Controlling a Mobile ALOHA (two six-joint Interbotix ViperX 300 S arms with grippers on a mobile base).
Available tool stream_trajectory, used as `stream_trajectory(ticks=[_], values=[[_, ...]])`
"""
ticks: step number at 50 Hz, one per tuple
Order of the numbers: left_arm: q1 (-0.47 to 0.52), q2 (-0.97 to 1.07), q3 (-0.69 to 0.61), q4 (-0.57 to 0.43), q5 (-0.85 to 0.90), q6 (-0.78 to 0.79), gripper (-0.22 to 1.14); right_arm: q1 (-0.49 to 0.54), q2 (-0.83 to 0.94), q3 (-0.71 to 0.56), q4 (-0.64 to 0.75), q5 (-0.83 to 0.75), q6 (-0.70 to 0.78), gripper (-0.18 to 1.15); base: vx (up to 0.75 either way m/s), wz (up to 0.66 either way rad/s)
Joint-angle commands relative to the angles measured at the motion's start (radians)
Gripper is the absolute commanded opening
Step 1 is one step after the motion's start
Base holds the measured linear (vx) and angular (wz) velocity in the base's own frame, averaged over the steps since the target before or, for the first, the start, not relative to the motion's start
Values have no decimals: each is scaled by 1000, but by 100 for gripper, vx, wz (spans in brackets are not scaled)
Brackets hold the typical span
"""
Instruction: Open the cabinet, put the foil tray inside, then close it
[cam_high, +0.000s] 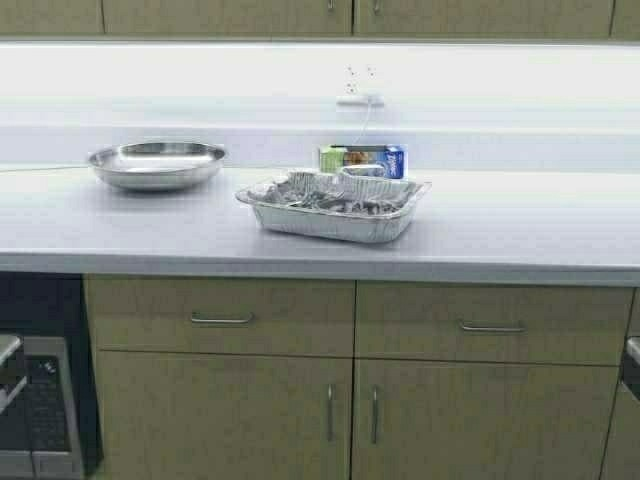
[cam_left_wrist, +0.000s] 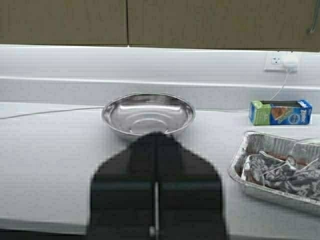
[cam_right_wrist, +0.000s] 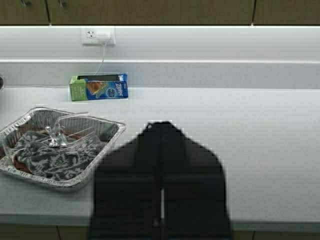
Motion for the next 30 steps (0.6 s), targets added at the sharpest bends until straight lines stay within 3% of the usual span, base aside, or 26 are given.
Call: stream_trajectory(ticks=[1, 25, 30], values=[[2, 14, 3, -2, -6, -3, 3, 5, 5, -15, -23, -5, -2, 6, 29, -4], [0, 64, -14, 3, -57, -9, 4, 6, 0, -14, -34, -11, 3, 6, 30, -2], [-34, 51, -9, 29, -67, -6, 17, 61, -9, -20, -43, -15, 11, 21, 32, 2]])
